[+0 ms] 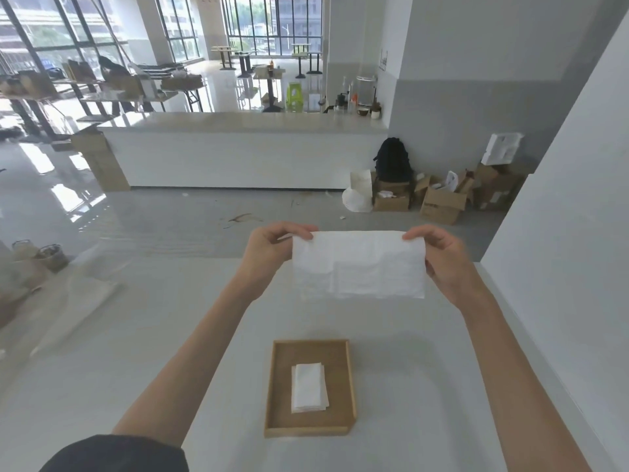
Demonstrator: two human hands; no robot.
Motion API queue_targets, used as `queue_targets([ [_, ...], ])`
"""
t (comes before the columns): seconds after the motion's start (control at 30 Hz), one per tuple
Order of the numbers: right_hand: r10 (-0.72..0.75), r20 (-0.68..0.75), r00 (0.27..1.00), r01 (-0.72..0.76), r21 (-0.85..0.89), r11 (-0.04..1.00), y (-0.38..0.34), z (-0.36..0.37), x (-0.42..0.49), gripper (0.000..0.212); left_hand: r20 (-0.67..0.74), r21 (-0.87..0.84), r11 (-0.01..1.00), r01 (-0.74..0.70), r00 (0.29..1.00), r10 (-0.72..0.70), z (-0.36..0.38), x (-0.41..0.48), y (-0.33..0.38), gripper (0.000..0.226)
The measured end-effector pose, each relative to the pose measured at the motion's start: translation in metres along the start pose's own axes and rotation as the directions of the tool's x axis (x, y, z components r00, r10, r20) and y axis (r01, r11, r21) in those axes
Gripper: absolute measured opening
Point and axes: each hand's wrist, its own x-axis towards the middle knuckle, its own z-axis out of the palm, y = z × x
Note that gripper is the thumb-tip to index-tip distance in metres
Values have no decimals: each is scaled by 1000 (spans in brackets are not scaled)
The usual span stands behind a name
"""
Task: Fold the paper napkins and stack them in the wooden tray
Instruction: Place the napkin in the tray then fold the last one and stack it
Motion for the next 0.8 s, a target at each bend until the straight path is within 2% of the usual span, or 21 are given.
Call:
queue_targets([
  [0.13,-54,17,998,54,-26,998,-3,3,2,46,-35,-5,999,-40,999,40,0,2,1,36],
  [0.23,-71,43,997,70,21,997,-5,6,4,45,-20,13,998,-54,998,54,-5,4,-1,45],
  [0.37,-64,118,991,51,112,992,-5,8,7,45,28,29,997,-78,997,77,-12,1,0,42],
  [0.43,-45,109,993,29,143,989,-6,12,8,44,34,59,995,-84,996,82,-16,0,0,40],
  [0.5,-31,36,999,31,1,1000,-8,20,8,32,41,87,992,-90,995,87,-20,-1,-1,40],
  [0.57,-108,-22,994,102,-208,973,-7,28,8,13,42,100,991,-89,995,86,-21,-4,-2,42],
  [0.7,-233,-82,969,204,-272,941,-7,38,11,25,10,153,986,-66,998,65,-26,-10,-8,49],
  [0.8,-290,-90,953,243,-349,905,-15,41,13,29,-81,231,972,-44,995,65,-29,-18,-12,46],
])
